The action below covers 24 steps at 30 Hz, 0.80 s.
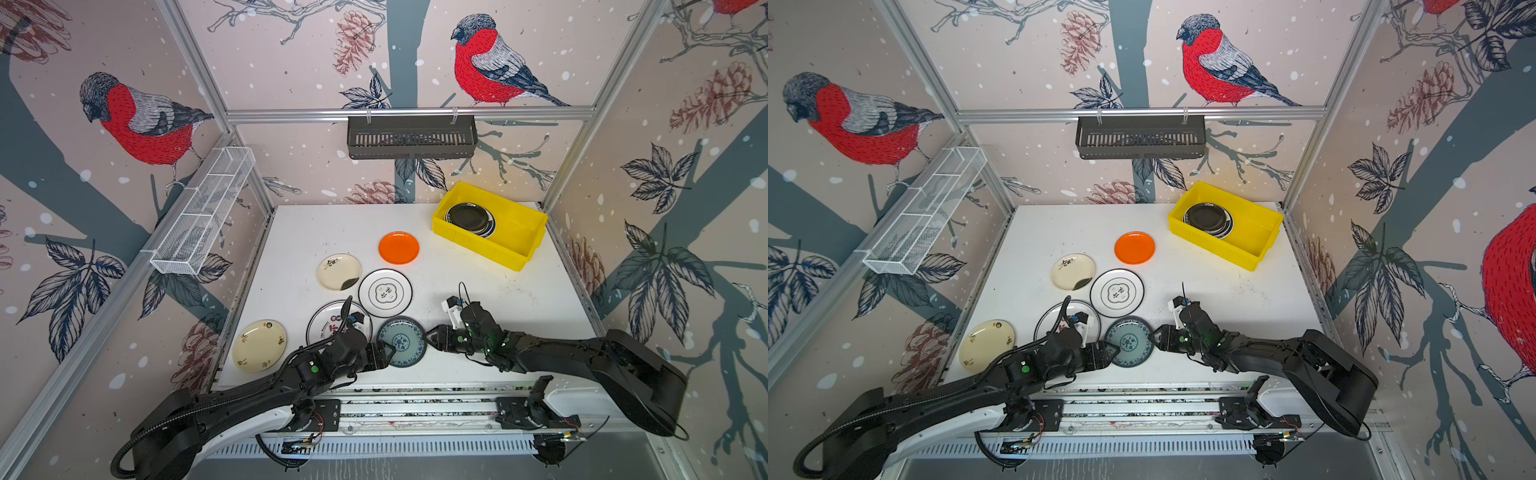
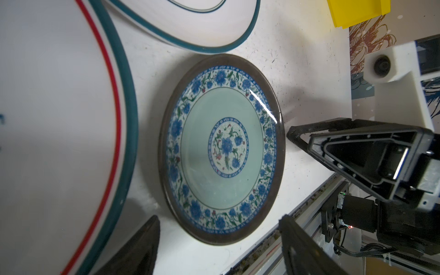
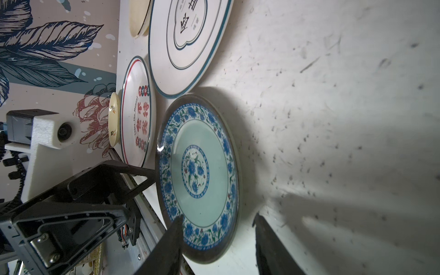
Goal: Place the plates into the plastic bin on the countertop
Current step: Pick up the plate from the bottom-center of the table.
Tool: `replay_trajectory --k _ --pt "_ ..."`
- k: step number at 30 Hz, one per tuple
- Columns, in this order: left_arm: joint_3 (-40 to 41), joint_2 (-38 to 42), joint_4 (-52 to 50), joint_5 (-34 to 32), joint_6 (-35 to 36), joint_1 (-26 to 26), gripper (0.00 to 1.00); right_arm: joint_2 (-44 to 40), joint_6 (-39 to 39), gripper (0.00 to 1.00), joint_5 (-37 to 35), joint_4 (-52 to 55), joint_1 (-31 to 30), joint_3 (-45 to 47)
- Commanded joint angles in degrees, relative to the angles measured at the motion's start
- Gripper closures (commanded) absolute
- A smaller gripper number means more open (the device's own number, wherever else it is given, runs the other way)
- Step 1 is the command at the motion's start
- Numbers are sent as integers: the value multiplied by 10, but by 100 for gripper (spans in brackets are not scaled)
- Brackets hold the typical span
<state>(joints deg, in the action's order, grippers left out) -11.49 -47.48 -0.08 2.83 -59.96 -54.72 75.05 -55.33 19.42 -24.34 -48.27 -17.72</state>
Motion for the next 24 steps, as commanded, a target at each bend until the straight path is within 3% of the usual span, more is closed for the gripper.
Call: replay_trajectory --k 1,24 --pt "3 -1 15 -12 -4 -2 21 4 2 51 -4 -9 -2 -4" --pt "-5 -52 80 -21 12 -1 20 73 16 65 -14 9 -22 -38"
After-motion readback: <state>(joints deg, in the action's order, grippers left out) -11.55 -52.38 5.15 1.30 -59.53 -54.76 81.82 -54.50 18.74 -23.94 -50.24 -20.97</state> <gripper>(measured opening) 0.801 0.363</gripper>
